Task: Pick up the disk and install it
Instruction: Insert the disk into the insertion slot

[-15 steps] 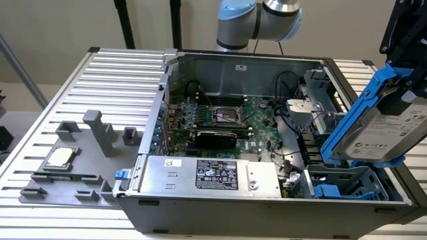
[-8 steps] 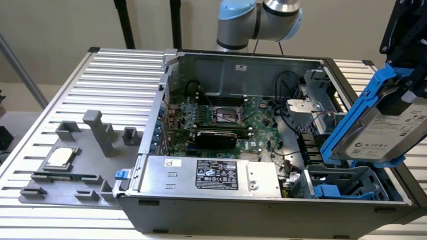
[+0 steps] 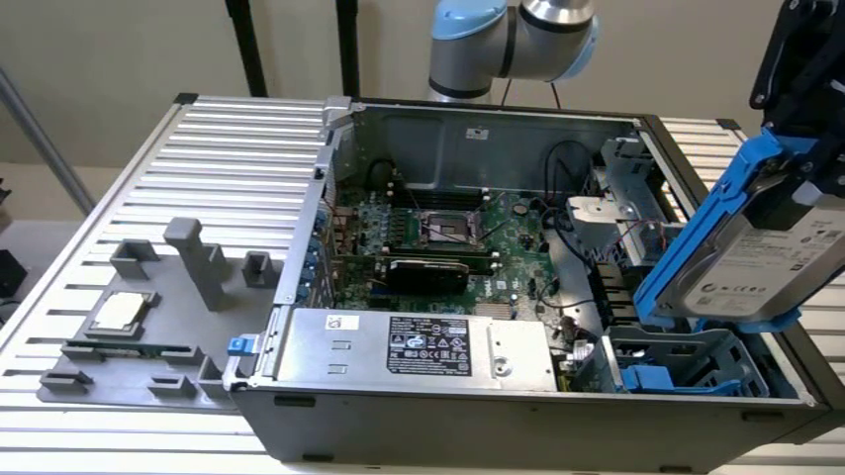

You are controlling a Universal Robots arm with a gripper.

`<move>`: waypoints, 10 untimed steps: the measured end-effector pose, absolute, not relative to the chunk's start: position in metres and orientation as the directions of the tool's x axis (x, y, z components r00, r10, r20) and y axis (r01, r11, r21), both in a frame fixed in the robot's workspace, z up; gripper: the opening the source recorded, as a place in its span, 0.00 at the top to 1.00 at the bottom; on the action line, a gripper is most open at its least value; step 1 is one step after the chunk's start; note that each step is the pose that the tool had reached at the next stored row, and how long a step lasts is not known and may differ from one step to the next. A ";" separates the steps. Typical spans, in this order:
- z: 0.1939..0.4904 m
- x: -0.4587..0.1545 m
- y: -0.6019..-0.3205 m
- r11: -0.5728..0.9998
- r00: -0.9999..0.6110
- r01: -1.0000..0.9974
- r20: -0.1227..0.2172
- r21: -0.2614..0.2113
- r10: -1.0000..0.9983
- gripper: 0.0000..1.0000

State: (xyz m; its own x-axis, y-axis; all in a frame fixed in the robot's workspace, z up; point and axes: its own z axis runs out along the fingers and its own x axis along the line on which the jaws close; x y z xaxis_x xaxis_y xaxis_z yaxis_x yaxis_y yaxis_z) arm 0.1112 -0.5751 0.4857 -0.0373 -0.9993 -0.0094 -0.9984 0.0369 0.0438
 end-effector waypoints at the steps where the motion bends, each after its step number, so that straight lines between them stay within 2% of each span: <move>1: 0.484 0.111 -0.575 0.037 -0.037 -0.998 -0.009 0.044 -0.999 1.00; 10: 0.468 0.111 -0.575 0.037 -0.038 -0.998 -0.009 0.044 -0.999 1.00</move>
State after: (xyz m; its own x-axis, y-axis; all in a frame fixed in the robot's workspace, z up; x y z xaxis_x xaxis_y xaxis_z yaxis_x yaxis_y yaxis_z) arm 0.1112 -0.5750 0.4681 -0.0375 -0.9993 -0.0089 -0.9984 0.0371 0.0438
